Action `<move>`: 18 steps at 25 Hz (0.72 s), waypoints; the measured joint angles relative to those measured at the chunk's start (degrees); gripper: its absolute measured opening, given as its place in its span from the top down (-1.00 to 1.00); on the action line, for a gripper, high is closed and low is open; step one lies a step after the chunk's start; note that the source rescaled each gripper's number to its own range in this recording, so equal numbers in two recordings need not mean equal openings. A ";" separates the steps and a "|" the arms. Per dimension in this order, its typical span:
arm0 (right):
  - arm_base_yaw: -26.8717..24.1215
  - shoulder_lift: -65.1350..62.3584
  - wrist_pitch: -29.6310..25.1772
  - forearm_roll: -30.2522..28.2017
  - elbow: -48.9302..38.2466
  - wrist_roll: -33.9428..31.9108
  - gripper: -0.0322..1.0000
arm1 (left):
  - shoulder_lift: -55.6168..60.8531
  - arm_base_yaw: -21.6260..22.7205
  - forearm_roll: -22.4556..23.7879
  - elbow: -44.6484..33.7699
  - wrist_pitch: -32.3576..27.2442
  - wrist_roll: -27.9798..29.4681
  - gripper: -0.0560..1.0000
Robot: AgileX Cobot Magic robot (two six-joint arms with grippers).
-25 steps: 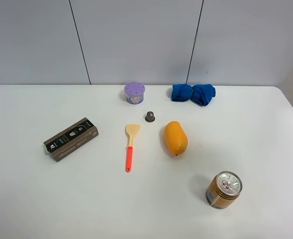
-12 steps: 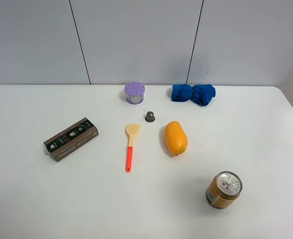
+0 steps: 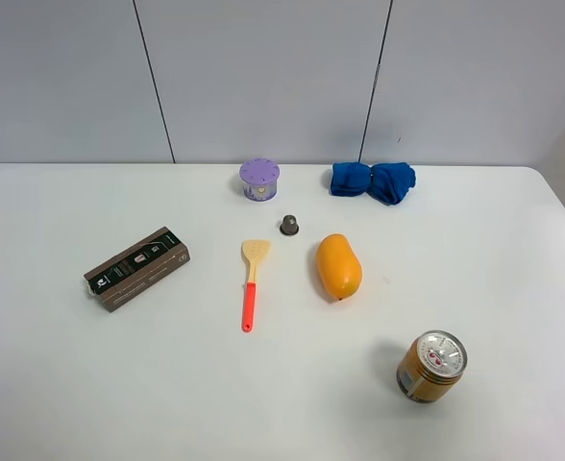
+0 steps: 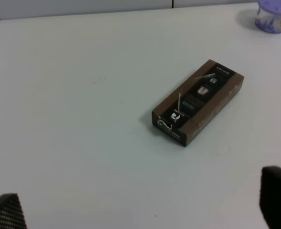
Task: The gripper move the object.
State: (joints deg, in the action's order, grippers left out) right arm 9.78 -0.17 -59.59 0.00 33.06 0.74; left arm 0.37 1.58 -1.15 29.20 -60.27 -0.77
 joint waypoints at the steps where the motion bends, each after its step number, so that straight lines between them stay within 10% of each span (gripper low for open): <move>1: 0.00 0.00 -1.40 0.00 0.00 -0.05 -0.97 | 0.00 0.00 0.00 0.00 0.00 0.00 -1.00; 18: 0.00 0.00 -1.55 0.44 -5.13 -1.51 -0.96 | 0.00 0.00 0.00 0.00 0.00 0.00 -1.00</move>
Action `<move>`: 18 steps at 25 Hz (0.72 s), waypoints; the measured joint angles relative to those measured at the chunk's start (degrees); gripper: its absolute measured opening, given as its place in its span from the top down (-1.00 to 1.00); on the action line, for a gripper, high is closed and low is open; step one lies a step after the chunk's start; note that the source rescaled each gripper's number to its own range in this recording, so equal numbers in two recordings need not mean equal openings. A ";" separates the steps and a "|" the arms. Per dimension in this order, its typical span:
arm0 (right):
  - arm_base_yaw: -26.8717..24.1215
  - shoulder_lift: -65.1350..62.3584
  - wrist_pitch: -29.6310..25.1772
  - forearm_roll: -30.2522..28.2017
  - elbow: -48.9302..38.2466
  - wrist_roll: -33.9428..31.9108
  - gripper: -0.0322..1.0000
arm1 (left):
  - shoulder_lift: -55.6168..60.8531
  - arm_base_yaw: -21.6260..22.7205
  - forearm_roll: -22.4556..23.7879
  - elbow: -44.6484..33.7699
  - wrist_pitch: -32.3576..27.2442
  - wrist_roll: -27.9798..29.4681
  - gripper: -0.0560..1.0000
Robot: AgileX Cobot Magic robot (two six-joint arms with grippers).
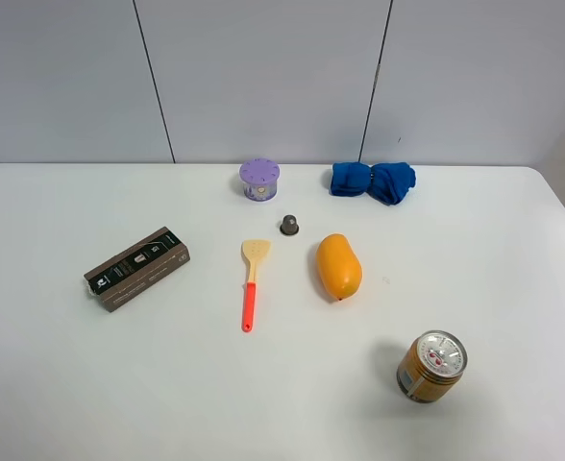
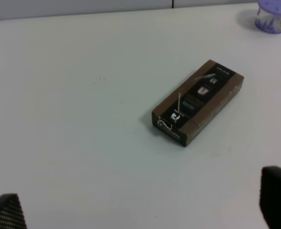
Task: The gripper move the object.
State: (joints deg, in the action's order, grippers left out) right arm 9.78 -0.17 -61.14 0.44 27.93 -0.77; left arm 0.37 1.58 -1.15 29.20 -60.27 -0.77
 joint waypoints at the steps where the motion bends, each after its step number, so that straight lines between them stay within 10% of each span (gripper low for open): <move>1: 0.00 0.00 0.00 0.00 0.00 0.00 -0.96 | 0.00 0.00 0.05 0.00 0.00 0.00 -1.00; 18: -2.85 0.00 0.00 -0.44 0.00 -1.44 -0.96 | 0.00 0.00 0.05 0.00 0.00 0.00 -1.00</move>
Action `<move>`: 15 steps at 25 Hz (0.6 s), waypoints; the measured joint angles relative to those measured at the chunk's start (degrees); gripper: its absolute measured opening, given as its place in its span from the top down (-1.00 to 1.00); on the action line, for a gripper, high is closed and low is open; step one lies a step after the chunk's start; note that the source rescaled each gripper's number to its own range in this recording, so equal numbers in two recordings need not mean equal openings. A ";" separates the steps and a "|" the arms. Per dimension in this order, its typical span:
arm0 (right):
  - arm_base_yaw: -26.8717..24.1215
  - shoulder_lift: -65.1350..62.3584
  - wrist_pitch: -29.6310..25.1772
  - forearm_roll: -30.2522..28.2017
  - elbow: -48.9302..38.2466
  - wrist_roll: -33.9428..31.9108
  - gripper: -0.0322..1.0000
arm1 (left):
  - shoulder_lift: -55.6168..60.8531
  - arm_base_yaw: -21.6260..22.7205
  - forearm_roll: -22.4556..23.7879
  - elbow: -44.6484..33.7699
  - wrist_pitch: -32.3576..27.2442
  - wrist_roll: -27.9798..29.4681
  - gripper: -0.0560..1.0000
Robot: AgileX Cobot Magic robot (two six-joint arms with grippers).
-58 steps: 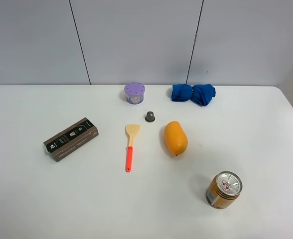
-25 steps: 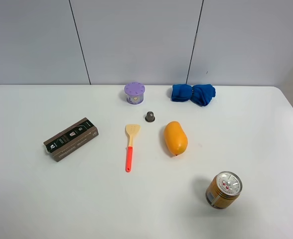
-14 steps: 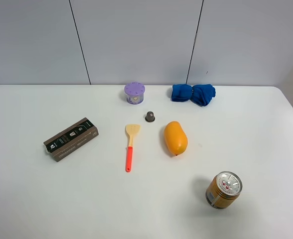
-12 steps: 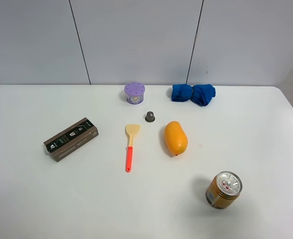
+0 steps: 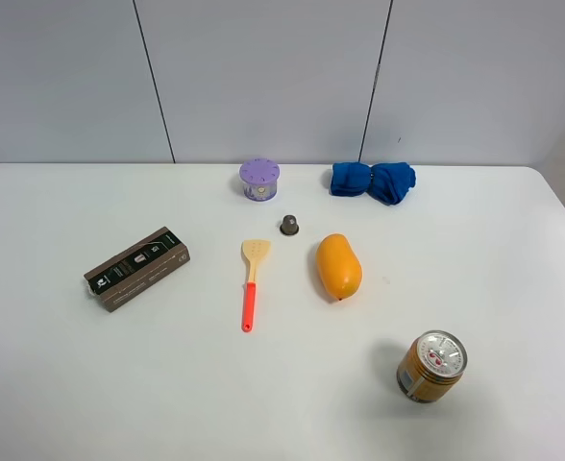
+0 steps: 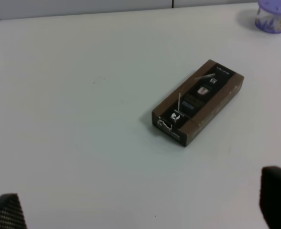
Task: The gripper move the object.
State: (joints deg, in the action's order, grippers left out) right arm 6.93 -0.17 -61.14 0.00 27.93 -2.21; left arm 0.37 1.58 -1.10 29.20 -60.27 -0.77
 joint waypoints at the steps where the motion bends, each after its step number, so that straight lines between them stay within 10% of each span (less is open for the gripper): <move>1: -1.48 0.00 0.00 0.00 0.00 0.00 -0.96 | 0.00 0.00 0.00 0.00 0.00 0.00 -1.00; 15: -7.39 0.00 0.00 0.00 0.00 0.00 -0.96 | 0.00 0.00 0.00 0.00 0.00 0.00 -1.00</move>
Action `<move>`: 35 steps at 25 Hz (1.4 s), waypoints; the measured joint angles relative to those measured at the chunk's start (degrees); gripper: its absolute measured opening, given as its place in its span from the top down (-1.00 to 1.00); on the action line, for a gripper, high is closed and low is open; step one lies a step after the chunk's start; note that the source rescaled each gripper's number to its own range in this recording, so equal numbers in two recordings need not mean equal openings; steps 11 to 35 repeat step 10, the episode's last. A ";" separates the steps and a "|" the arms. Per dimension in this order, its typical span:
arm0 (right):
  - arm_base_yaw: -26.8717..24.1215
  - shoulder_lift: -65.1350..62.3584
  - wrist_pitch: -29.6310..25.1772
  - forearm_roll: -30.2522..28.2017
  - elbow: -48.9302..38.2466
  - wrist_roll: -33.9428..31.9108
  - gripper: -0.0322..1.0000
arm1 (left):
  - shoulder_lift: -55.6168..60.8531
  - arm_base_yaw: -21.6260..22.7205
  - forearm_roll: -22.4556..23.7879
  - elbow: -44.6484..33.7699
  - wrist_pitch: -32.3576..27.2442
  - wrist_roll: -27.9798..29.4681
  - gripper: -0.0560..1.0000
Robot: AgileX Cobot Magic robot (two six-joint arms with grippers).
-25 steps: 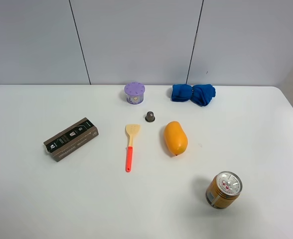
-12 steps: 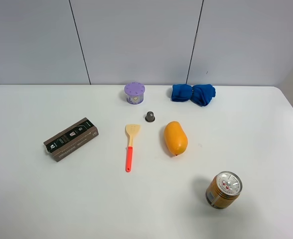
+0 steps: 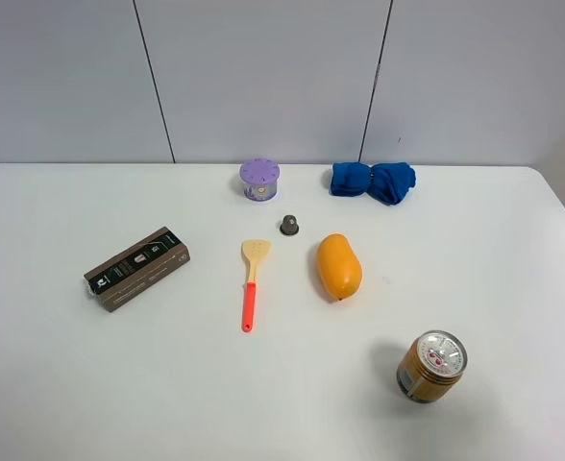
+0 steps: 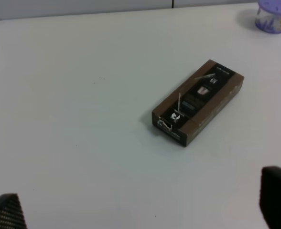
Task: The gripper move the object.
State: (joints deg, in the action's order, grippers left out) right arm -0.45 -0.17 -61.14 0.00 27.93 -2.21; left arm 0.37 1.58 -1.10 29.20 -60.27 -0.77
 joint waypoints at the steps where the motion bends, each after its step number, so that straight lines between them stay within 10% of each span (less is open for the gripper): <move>1: 0.00 0.00 0.00 0.00 0.00 0.00 -0.96 | 0.00 0.00 0.00 0.00 0.00 0.00 -1.00; 35: 0.00 0.00 0.00 0.00 0.00 0.00 -0.96 | 0.00 0.00 0.00 0.00 0.00 0.00 -1.00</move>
